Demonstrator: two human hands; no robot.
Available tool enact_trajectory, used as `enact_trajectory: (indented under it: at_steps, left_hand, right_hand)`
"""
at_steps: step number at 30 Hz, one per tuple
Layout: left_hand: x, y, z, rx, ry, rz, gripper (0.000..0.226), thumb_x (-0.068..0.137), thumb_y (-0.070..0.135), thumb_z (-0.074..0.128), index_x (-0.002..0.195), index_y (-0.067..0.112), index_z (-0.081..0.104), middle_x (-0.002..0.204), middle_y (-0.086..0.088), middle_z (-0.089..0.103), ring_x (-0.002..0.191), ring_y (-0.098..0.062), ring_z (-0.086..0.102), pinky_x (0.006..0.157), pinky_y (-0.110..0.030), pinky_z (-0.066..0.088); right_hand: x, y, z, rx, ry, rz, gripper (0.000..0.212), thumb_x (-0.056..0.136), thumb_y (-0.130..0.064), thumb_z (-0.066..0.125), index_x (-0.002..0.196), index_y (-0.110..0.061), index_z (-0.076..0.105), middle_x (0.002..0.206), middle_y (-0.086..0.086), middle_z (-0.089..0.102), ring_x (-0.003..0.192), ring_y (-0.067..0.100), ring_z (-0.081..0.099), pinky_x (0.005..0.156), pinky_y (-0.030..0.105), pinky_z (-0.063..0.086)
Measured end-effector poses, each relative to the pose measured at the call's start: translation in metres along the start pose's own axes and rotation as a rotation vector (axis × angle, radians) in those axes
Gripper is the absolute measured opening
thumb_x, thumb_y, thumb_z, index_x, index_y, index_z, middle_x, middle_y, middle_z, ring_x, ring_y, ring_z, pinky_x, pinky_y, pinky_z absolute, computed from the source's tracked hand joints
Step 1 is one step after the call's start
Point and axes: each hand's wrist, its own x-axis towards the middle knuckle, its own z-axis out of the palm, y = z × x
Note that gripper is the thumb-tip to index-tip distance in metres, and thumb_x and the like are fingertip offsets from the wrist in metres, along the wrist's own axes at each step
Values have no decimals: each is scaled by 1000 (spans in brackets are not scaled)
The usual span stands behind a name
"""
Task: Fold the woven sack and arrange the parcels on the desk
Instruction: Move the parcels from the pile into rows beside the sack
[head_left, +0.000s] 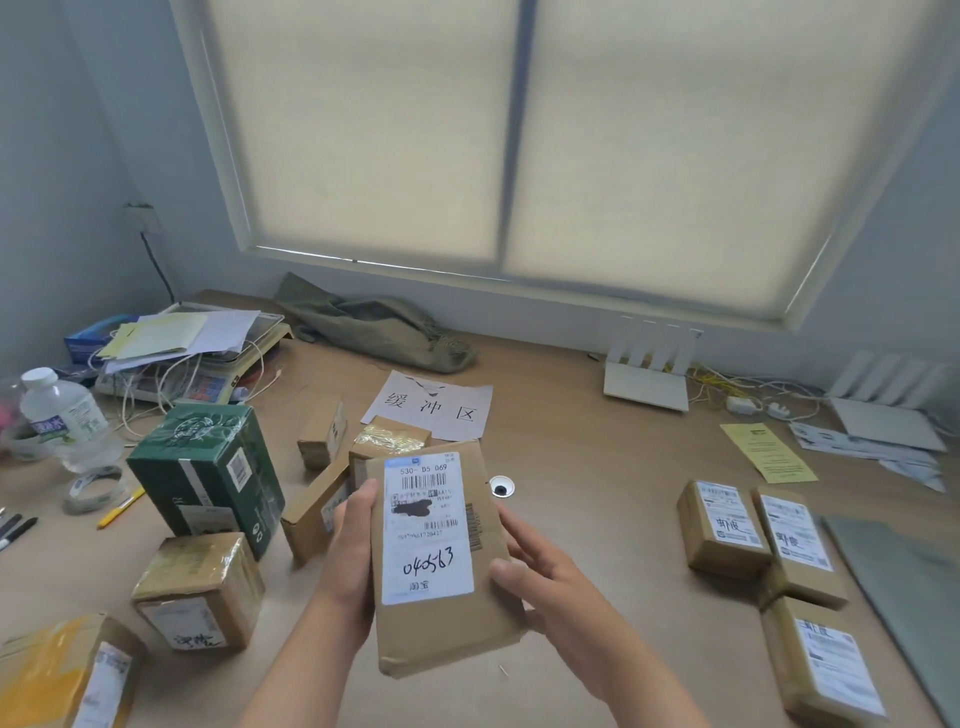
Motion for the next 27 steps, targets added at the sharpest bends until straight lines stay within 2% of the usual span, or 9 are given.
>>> enact_trajectory:
  at_steps: [2,5,9,12,15,19,23,25,27]
  left_hand:
    - [-3,0,11,-5,-59,4,64,95,62,46,124,9,66,122,-23,70,112,-42,67,102,-60,49]
    - [-7,-8,23,6,-126,-51,77,80,67,67,138,20,51,133,-15,66,119,-35,66,105,-59,47]
    - [-25,-23,48,35,-277,-22,51,87,37,61,136,29,53,128,-8,70,117,-31,68,104,-54,48]
    - [-27,-45,62,17,-247,-46,51,86,31,70,134,26,54,125,-10,71,113,-33,69,101,-57,50]
    - [-27,-77,81,54,-179,-100,54,81,38,75,129,25,55,119,-7,74,107,-30,72,97,-57,53]
    - [-37,-121,120,119,-227,-152,39,90,27,73,125,27,56,117,0,75,104,-21,73,93,-46,57]
    - [-49,-163,158,234,-384,-207,37,99,14,57,131,32,57,119,7,74,107,-15,72,94,-39,56]
    - [-54,-180,174,290,-451,-234,41,100,8,51,130,35,58,118,8,74,107,-15,72,93,-37,56]
    - [-58,-196,189,328,-485,-249,46,99,5,51,129,40,57,117,11,74,107,-12,72,88,-30,57]
  right_hand:
    - [-7,3,-3,39,-10,-21,66,92,-31,65,145,-58,37,147,-12,55,130,16,59,105,49,50]
    - [-14,9,-7,68,81,-64,66,92,-29,63,146,-55,37,144,-10,59,130,18,59,110,53,44]
    - [-26,21,-15,116,243,-95,53,90,-30,63,139,-46,53,136,-6,66,127,20,61,111,51,44]
    - [-41,35,-24,157,348,-73,48,87,-30,66,135,-38,60,131,-2,69,123,22,65,107,48,48]
    - [-60,52,-40,157,455,-18,43,92,-26,65,135,-34,61,127,-3,72,118,20,67,103,43,51]
    - [-91,76,-69,112,567,126,37,103,-23,51,132,-45,58,125,-13,71,117,9,67,105,37,49]
    - [-121,102,-98,75,679,332,38,106,-34,41,127,-66,43,124,-25,67,111,10,65,78,35,51]
    - [-134,118,-115,57,726,384,39,106,-32,39,127,-65,42,123,-23,68,110,10,66,79,36,54]
    - [-142,133,-132,27,781,385,43,105,-24,42,122,-63,47,117,-24,72,107,6,69,89,36,58]
